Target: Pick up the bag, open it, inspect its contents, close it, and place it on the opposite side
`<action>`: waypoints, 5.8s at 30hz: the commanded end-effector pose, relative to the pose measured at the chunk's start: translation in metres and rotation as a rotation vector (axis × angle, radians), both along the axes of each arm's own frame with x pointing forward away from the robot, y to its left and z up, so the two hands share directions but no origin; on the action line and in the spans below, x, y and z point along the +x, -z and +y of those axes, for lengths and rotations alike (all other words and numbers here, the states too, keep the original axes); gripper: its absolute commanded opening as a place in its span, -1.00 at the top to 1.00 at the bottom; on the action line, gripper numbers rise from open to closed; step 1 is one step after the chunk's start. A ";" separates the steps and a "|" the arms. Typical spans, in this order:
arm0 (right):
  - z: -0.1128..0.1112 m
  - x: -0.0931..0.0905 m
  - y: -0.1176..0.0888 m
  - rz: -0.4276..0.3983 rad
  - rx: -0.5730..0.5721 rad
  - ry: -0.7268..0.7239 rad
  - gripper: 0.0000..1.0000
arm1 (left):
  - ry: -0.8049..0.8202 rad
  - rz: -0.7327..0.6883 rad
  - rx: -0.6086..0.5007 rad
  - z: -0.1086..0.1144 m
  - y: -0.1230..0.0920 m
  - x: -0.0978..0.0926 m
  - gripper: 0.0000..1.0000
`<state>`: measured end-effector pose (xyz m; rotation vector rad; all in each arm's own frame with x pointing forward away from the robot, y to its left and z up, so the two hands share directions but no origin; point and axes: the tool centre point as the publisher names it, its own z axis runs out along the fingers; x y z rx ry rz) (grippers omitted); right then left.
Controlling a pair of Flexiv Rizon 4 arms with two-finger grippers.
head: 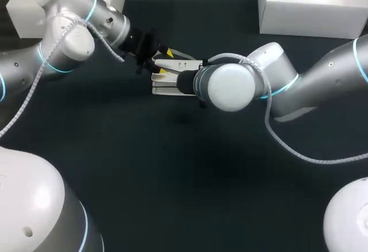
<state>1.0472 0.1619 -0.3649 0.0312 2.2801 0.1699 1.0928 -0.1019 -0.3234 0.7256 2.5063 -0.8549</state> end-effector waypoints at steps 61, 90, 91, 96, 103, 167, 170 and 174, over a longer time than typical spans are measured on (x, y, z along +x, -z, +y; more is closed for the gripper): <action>0.001 0.000 0.002 -0.005 -0.001 0.003 1.00 | -0.030 -0.037 0.052 -0.007 0.020 0.017 0.14; 0.001 0.000 0.002 -0.005 -0.001 0.003 1.00 | -0.051 -0.072 0.049 -0.010 0.022 0.023 1.00; 0.001 0.000 0.002 -0.005 -0.001 0.003 1.00 | -0.050 -0.071 0.048 -0.010 0.022 0.023 1.00; 0.001 0.000 0.002 -0.005 -0.001 0.003 1.00 | -0.045 -0.074 0.056 -0.010 0.023 0.020 0.40; 0.001 0.000 0.002 -0.005 -0.001 0.003 1.00 | -0.046 -0.075 0.059 -0.013 0.026 0.021 0.33; 0.001 0.000 0.002 -0.005 -0.001 0.003 1.00 | -0.248 0.178 -0.039 -0.001 0.002 0.041 -0.16; 0.001 0.000 0.002 -0.005 -0.001 0.003 1.00 | -0.260 0.166 -0.046 -0.001 0.007 0.042 -0.11; 0.001 0.000 0.002 -0.005 -0.001 0.003 1.00 | -0.280 0.163 -0.039 -0.004 0.011 0.048 0.01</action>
